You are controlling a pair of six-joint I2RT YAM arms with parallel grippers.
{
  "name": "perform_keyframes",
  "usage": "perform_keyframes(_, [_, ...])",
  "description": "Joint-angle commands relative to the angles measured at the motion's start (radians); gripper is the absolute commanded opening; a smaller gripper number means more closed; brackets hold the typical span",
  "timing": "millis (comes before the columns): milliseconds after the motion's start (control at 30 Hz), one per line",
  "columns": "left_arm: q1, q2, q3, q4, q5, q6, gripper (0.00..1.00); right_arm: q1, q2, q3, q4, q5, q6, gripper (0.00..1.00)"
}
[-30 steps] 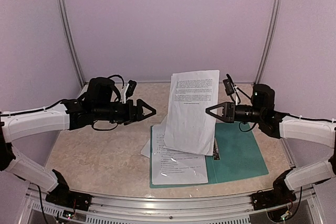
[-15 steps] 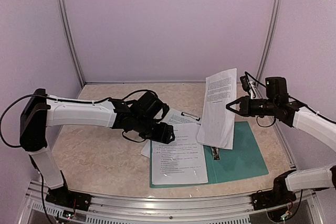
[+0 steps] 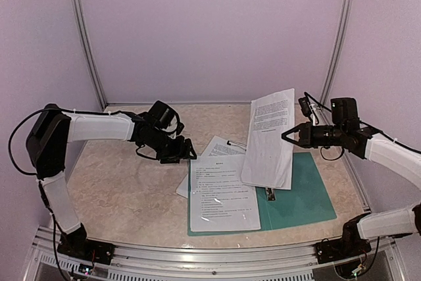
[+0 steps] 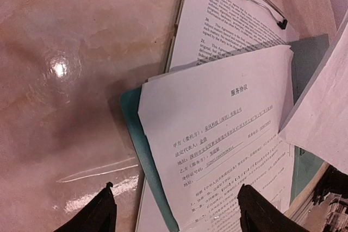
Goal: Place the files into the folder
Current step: Adjust the folder with some files at the center of the board.
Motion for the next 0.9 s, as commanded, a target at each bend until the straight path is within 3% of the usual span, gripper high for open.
perform_keyframes(0, [0.034,0.08,0.05,0.027,0.158,-0.019,0.72,-0.011,0.013,-0.009,0.032,-0.027,0.0,0.0])
perform_keyframes(233, [0.101,0.163,0.074,0.038,0.24,-0.03,0.6,-0.01,0.008,-0.01,0.028,-0.028,-0.001,0.0])
perform_keyframes(867, [0.129,0.297,0.125,0.07,0.33,-0.085,0.45,-0.01,-0.004,-0.028,0.031,-0.021,-0.002,0.0])
